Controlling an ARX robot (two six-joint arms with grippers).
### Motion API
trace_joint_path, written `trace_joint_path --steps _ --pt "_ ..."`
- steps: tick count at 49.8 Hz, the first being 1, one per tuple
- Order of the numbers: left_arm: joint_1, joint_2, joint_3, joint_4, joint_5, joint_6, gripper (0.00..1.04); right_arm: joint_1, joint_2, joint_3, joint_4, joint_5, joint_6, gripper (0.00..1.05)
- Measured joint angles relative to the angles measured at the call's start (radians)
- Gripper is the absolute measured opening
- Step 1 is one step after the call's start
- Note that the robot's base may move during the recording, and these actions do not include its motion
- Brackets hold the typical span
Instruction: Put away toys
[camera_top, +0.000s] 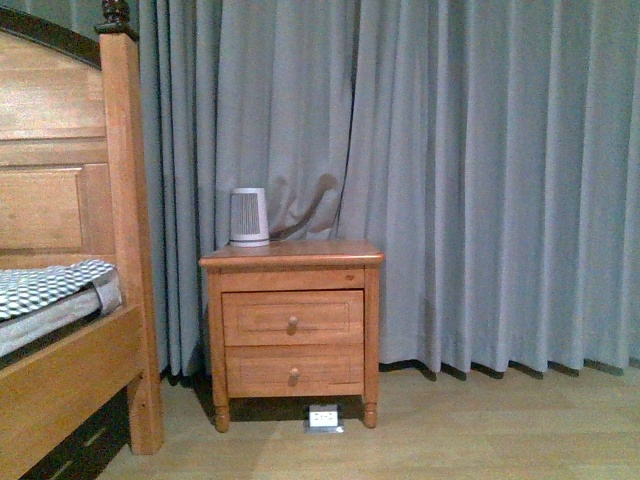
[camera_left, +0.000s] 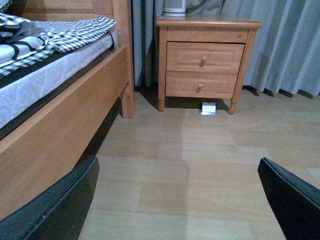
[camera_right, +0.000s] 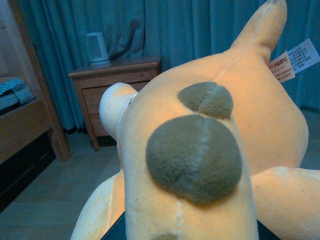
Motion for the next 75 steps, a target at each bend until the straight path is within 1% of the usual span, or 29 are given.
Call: trace_joint_path --steps 75 --pt "0.0 0.0 0.0 0.0 0.0 0.0 0.99 0.0 0.0 0.0 -0.001 0.001 0.0 0.19"
